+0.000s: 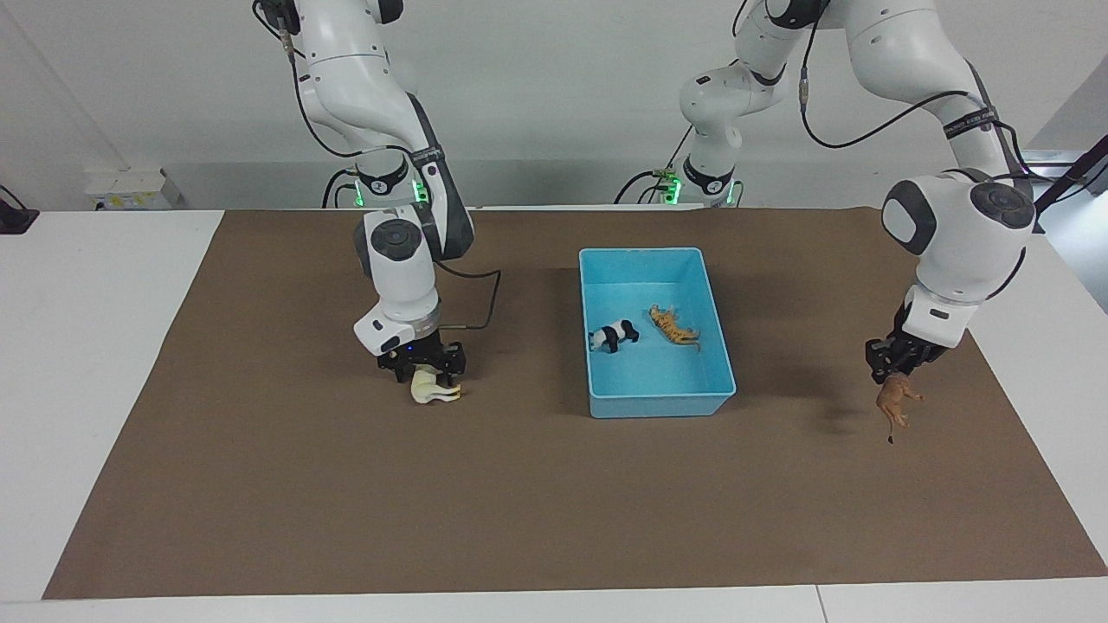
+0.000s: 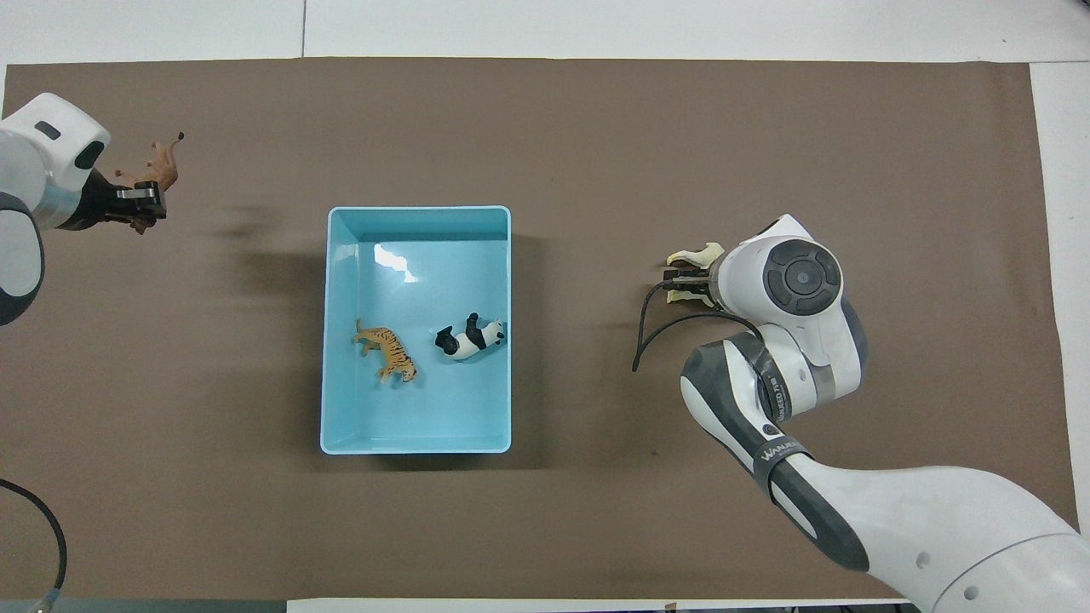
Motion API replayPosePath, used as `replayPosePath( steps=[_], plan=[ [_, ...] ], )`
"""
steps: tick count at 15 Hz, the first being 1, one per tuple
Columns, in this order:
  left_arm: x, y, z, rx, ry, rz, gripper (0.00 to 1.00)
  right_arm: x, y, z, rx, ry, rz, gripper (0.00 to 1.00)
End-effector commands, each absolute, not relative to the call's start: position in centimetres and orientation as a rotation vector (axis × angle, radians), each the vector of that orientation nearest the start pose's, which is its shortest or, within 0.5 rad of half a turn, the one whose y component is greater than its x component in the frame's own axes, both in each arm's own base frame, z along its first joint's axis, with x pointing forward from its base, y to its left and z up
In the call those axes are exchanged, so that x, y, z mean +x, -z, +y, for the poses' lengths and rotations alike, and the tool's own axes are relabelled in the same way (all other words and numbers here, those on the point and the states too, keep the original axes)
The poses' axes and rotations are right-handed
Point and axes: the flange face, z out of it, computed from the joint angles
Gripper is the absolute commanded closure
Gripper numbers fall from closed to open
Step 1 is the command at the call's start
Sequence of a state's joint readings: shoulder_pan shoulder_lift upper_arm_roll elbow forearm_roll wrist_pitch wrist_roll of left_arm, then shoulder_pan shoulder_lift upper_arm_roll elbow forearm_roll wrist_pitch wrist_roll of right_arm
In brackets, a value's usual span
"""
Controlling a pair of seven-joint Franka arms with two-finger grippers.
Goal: Put all toys into storage box
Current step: 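Drop the brown horse into the box while the right gripper grasps the cream horse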
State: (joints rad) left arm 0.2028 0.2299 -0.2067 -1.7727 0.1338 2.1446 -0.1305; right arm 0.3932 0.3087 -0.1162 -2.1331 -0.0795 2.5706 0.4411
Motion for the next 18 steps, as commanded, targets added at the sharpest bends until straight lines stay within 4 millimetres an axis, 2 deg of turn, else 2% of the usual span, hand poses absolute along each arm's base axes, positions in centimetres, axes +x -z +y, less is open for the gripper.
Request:
replayPosePath(
  steps=[1, 3, 5, 6, 7, 8, 9, 10, 12, 13, 14, 15, 17, 18],
  plan=[
    [62.7, -47.7, -4.4, -3.071, 0.188, -0.172, 1.00, 56.4, -28.4, 15.8, -3.187, 0.188, 0.146, 1.00],
    [61.1, -48.5, -11.0, -3.071, 0.170, -0.253, 1.00, 57.4, -30.7, 16.0, -3.205, 0.146, 0.155, 1.00],
    [58.7, -48.3, -17.7, -3.065, 0.139, -0.302, 1.00, 58.3, -34.5, 16.1, -3.214, 0.129, 0.157, 1.00],
    [57.1, -47.4, -20.0, -3.060, 0.116, -0.301, 1.00, 58.7, -36.9, 16.2, -3.220, 0.115, 0.162, 1.00],
    [55.5, -46.8, -22.0, -3.055, 0.105, -0.300, 0.80, 59.1, -39.7, 16.2, -3.231, 0.086, 0.168, 1.00],
    [53.7, -46.2, -23.8, -3.048, 0.095, -0.298, 0.43, 59.5, -42.8, 16.5, -3.238, 0.068, 0.176, 1.00],
    [52.4, -45.8, -25.3, -3.045, 0.092, -0.289, 0.13, 59.8, -45.5, 17.2, -3.243, 0.040, 0.177, 1.00],
    [52.1, -45.7, -25.5, -3.042, 0.083, -0.284, 0.00, 59.8, -47.7, 17.7, -3.241, 0.028, 0.179, 1.00],
    [52.2, -46.1, -25.5, -3.043, 0.087, -0.281, 0.00, 59.7, -50.3, 18.3, -3.232, 0.034, 0.179, 1.00],
    [52.6, -46.4, -24.9, -3.046, 0.095, -0.288, 0.00, 59.5, -50.7, 18.4, -3.230, 0.041, 0.177, 1.00],
    [53.6, -47.2, -23.6, -3.052, 0.119, -0.305, 0.00, 59.5, -50.7, 18.6, -3.230, 0.044, 0.172, 1.00],
    [54.9, -47.6, -21.5, -3.055, 0.130, -0.299, 0.00, 59.5, -50.9, 18.8, -3.224, 0.051, 0.175, 1.00],
    [56.6, -48.8, -17.6, -3.060, 0.153, -0.221, 0.00, 58.8, -50.9, 21.7, -3.164, 0.041, 0.189, 1.00],
    [57.4, -49.5, -14.7, -3.057, 0.153, -0.178, 0.00, 58.8, -51.6, 22.7, -3.118, 0.048, 0.243, 1.00]
  ],
)
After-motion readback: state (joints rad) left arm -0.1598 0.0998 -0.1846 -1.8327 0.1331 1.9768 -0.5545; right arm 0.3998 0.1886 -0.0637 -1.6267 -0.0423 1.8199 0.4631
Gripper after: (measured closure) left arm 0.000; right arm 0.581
